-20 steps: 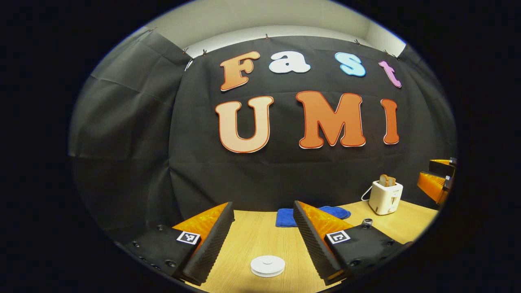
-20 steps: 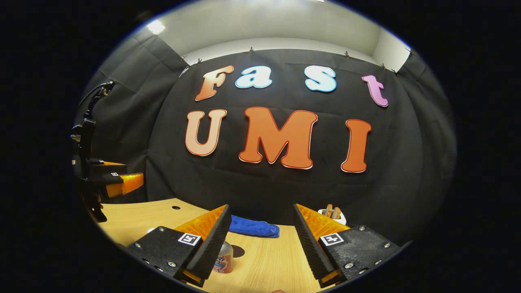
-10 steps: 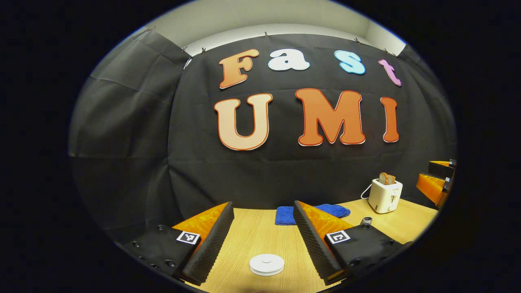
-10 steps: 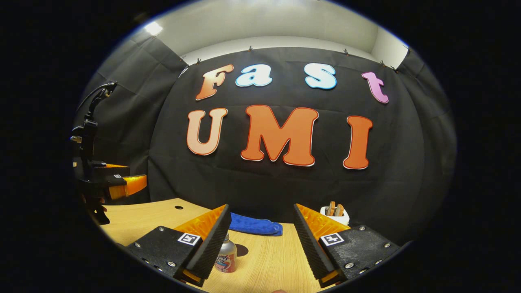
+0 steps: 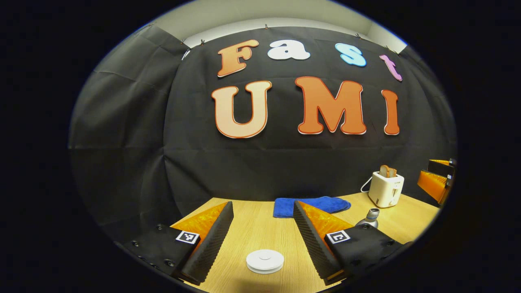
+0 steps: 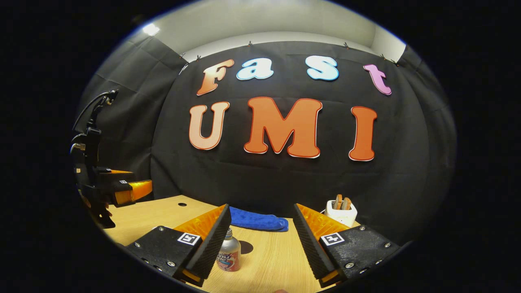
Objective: Open the teacup lid with one hand, grasp the water bottle and pour water into the teacup with the other hand; after pouring, place the water bottle on the coaster and then close the teacup lid.
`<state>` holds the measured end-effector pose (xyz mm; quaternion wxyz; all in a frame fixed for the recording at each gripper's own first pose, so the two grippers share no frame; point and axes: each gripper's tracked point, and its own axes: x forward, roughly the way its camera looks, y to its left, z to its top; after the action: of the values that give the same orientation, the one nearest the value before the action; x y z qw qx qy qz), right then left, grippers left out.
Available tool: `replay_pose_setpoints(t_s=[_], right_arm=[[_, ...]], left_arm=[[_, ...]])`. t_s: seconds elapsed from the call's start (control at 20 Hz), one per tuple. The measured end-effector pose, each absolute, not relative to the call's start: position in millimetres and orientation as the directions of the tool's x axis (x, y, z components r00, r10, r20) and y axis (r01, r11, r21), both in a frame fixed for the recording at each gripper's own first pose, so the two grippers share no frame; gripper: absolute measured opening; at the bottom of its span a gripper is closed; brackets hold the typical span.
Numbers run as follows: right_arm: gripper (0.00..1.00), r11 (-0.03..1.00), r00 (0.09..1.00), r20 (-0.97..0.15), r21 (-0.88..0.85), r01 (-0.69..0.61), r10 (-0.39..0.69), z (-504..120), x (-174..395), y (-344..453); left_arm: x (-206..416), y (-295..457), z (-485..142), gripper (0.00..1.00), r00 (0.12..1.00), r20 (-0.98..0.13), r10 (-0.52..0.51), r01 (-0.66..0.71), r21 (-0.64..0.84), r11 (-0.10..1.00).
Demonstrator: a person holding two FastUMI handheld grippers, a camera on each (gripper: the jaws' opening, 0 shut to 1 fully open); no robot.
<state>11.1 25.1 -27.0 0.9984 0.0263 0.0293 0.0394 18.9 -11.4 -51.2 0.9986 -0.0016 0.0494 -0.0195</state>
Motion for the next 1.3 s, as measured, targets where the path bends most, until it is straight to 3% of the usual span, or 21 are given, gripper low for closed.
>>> replay_pose_setpoints(t_s=[0.55,0.9,0.95,1.2,1.25,1.3], right_arm=[[0.96,0.986,0.978,-0.133,0.073,-0.152,0.16,-78.8,24.6,50.8],[0.96,0.973,0.949,-0.214,0.066,-0.22,0.23,-120.9,23.7,79.4],[0.96,0.971,0.946,-0.221,0.06,-0.231,0.239,-125.4,22.7,82.9],[0.97,0.964,0.93,-0.257,0.041,-0.262,0.263,-147.5,27.9,97.4],[0.97,0.963,0.926,-0.264,0.041,-0.268,0.269,-151.8,28.5,100.0],[0.98,0.961,0.923,-0.27,0.039,-0.274,0.275,-154.9,29.6,102.3]], left_arm=[[31.2,-25.6,-110.4,1.0,0.984,-0.166,-0.069,0.076,0.036,0.996],[42.8,-29.3,-171.4,0.94,0.963,-0.243,-0.116,0.122,0.011,0.992],[45.0,-30.0,-178.2,0.99,0.961,-0.25,-0.12,0.125,0.007,0.992],[52.7,-19.6,-211.8,0.99,0.944,-0.315,-0.099,0.113,0.025,0.993],[52.7,-16.7,-217.3,0.94,0.94,-0.327,-0.093,0.108,0.03,0.994],[54.1,-15.2,-220.7,0.99,0.938,-0.336,-0.09,0.107,0.033,0.994]])
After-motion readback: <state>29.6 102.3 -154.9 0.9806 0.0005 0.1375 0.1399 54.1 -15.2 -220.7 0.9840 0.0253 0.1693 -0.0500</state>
